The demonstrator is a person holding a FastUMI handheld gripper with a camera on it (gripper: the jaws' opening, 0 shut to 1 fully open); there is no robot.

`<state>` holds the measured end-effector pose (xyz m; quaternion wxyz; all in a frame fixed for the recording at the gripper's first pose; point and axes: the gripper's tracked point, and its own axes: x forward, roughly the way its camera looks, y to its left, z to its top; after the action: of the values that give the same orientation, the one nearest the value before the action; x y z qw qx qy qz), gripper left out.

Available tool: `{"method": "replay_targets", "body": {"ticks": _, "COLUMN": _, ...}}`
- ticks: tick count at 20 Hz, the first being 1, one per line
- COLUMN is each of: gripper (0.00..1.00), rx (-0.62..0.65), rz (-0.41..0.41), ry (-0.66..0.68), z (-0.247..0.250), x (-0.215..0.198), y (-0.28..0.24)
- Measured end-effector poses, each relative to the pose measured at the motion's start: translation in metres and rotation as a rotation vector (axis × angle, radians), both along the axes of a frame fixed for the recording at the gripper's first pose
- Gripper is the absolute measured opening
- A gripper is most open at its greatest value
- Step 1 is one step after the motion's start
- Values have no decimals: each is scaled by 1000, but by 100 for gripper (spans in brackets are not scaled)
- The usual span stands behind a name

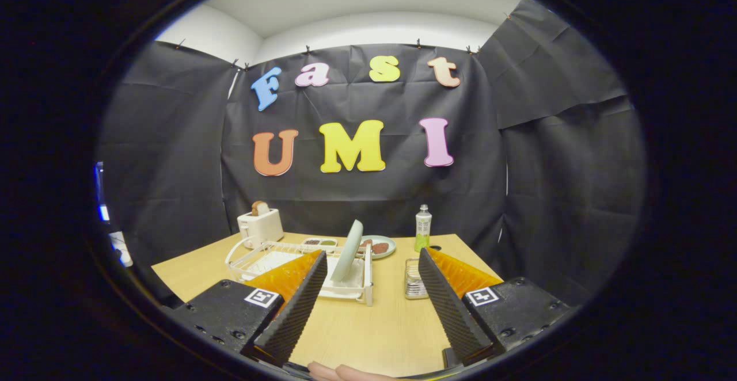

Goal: Take the plate from the dish rack, then take the spoon from the basket and place it into the plate.

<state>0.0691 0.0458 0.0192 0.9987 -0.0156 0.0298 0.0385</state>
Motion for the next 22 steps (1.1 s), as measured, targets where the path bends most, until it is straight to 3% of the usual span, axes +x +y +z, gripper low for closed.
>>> {"method": "replay_targets", "body": {"ticks": 9, "gripper": 100, "rx": -27, "rz": 10, "ry": 199, "z": 42, "x": 112, "y": 27}}
{"method": "replay_targets", "body": {"ticks": 15, "gripper": 100, "rx": -44, "rz": -14, "ry": 376, "z": 39, "x": 202, "y": 55}}
{"method": "replay_targets", "body": {"ticks": 22, "gripper": 100, "rx": -114, "rz": -164, "ry": 623, "z": 4, "x": 286, "y": 66}}
